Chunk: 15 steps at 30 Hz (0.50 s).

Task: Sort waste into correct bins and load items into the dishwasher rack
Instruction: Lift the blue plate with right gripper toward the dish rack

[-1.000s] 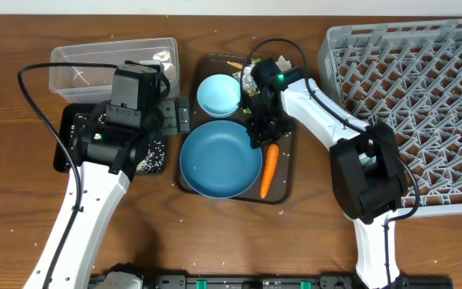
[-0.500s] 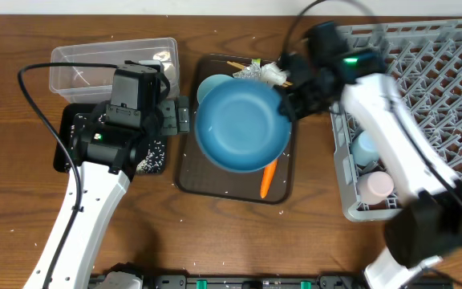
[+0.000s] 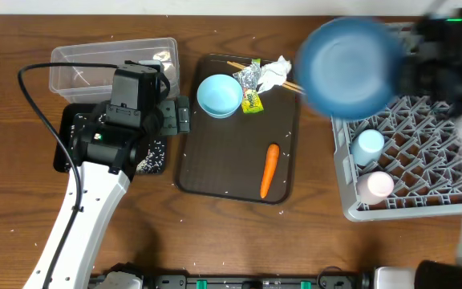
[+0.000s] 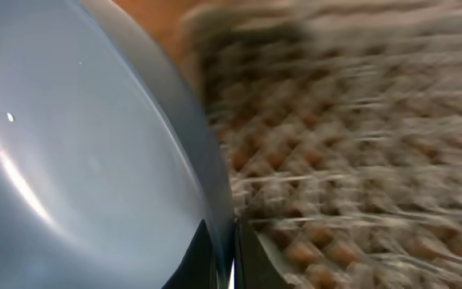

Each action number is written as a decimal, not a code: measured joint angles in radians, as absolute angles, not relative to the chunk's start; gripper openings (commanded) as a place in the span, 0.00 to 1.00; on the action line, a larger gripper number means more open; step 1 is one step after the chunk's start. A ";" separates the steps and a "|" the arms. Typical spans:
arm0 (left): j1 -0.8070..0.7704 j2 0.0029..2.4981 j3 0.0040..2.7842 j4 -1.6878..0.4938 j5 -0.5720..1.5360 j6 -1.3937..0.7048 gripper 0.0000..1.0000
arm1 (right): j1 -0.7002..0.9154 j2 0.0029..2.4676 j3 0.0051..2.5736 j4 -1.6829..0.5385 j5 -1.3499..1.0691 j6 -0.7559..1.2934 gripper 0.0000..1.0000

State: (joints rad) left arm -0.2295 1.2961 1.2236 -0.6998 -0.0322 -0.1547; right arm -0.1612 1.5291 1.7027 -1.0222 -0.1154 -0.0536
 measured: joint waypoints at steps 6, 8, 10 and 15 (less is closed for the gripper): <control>-0.229 1.296 1.224 -0.700 -0.032 -0.154 0.98 | -0.334 1.483 1.703 -0.878 0.040 -0.054 0.01; -0.229 1.296 1.224 -0.700 -0.032 -0.155 0.98 | -0.358 1.486 1.703 -0.814 0.146 -0.059 0.01; -0.229 1.296 1.224 -0.701 -0.032 -0.155 0.98 | -0.370 1.489 1.703 -0.750 0.242 -0.072 0.01; -0.229 1.296 1.224 -0.701 -0.032 -0.155 0.98 | -0.376 1.500 1.702 -0.582 0.466 -0.131 0.01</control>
State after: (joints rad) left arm -0.2295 1.2961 1.2236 -0.7006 -0.0322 -0.1547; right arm -0.3759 1.4998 1.7023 -0.5819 0.4656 -0.1307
